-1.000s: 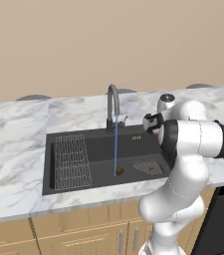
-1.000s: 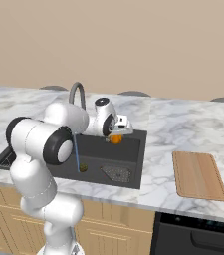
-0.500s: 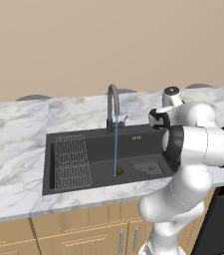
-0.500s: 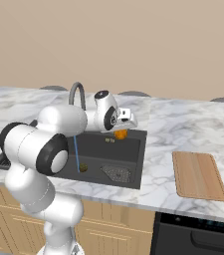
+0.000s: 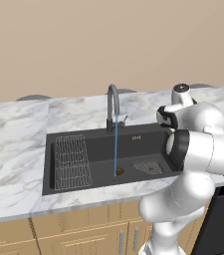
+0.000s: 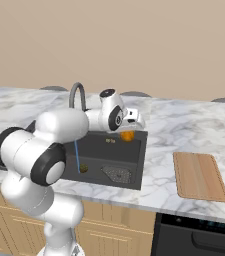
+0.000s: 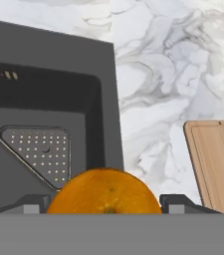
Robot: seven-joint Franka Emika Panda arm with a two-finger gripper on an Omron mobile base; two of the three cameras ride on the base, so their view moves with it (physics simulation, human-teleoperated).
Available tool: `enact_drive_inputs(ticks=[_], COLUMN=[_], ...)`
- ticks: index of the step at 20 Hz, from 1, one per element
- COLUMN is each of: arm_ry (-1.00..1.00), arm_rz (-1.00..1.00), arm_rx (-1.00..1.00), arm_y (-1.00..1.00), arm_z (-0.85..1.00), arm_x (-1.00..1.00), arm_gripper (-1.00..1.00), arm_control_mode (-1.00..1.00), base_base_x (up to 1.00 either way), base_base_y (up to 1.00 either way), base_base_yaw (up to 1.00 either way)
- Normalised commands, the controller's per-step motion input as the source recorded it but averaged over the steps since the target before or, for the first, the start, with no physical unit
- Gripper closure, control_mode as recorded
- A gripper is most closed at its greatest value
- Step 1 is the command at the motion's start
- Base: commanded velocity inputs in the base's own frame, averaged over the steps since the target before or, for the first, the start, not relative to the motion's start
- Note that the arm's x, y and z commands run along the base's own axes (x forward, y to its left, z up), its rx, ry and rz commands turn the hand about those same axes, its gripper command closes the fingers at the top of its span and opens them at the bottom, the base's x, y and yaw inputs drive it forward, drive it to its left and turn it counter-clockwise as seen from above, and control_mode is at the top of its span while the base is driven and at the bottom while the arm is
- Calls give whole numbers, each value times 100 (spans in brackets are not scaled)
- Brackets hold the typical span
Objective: Pick the orange, kiwi from the sink and place them on the cutting board to airdry. Then turn off the sink faucet.
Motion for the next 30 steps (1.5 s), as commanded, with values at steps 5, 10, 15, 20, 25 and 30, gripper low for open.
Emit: enact_drive_inputs(ticks=[5, 10, 15, 20, 25, 30], arm_ry=[0, 0, 0, 0, 0, 0], arm_rz=[-8, -2, -2, -3, -4, -4], arm_rx=[3, 4, 4, 3, 2, 2], arm_y=[-47, -37, -38, -43, -35, -35], arm_z=[1, 0, 2, 0, 0, 0], arm_x=[-30, -22, -16, -12, -6, -3], arm_gripper=[100, 100, 100, 100, 100, 100], arm_control_mode=[-100, -100, -100, -100, -100, -100], base_base_x=[0, 0, 0, 0, 0, 0], base_base_y=[0, 0, 0, 0, 0, 0], base_base_yaw=[0, 0, 0, 0, 0, 0])
